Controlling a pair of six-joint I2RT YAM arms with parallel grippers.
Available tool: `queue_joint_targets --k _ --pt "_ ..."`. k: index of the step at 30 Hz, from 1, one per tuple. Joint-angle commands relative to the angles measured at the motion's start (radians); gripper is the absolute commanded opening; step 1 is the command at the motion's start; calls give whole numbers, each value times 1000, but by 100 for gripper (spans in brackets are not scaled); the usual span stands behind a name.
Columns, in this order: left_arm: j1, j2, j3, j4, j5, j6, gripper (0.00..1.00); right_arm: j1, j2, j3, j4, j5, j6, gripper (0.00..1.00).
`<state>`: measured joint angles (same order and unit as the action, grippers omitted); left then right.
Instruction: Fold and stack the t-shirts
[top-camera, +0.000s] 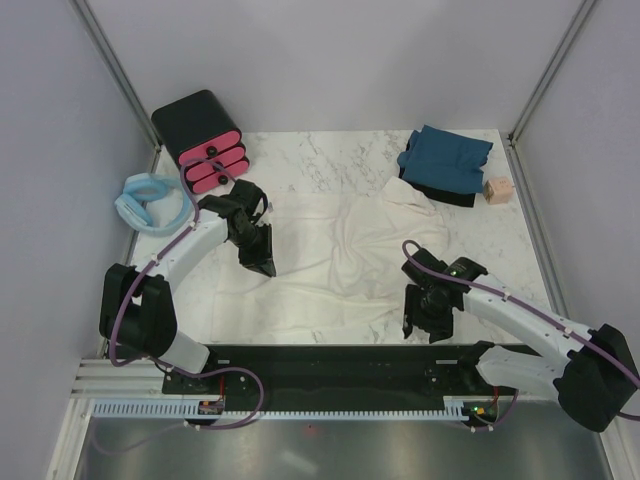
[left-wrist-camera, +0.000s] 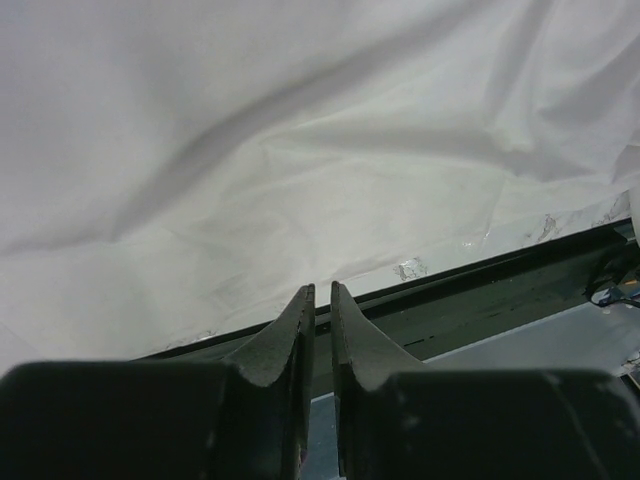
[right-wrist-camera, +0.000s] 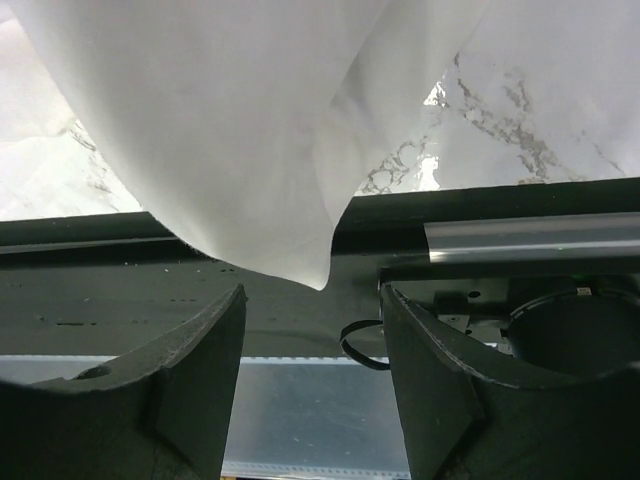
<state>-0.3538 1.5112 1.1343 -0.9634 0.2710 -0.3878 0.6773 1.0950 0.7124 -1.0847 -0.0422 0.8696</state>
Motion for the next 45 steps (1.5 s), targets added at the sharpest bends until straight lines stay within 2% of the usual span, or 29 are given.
queue_joint_targets --k 1,14,18,19,21,22,24,26,27,28,29,37,45 --pt "1 -32 7 -8 -4 -6 18 10 17 -16 65 -21 9 65" --pt "3 -42 4 -9 -6 -14 17 15 124 -33 160 -15 -26 65" --pt "1 -42 2 -8 -6 -14 18 13 144 -42 181 -13 -32 61" --pt "3 -42 2 -8 -4 -14 17 15 149 -44 184 -13 -35 51" --pt "3 -42 5 -11 -6 -13 17 15 160 -38 184 -2 -44 42" --pt "1 -43 7 -11 -6 -13 17 15 158 -33 187 2 -49 35" --pt "1 -42 7 -9 -6 -13 17 15 155 -18 184 22 -53 29" --pt "1 -42 7 -11 -6 -13 17 15 154 -4 180 22 -61 19" --pt "3 -42 4 -11 -6 -11 17 15 154 24 171 19 -69 14" --pt "3 -43 2 -9 -6 -13 17 15 149 42 143 18 -72 1" --pt "1 -46 1 -11 -6 -13 17 15 137 64 126 21 -75 0" --pt "-4 -17 -19 -9 -32 -16 17 15 140 395 -81 68 -115 0" --pt "-17 1 -22 -3 -29 -11 16 4 293 715 -210 126 -201 0"
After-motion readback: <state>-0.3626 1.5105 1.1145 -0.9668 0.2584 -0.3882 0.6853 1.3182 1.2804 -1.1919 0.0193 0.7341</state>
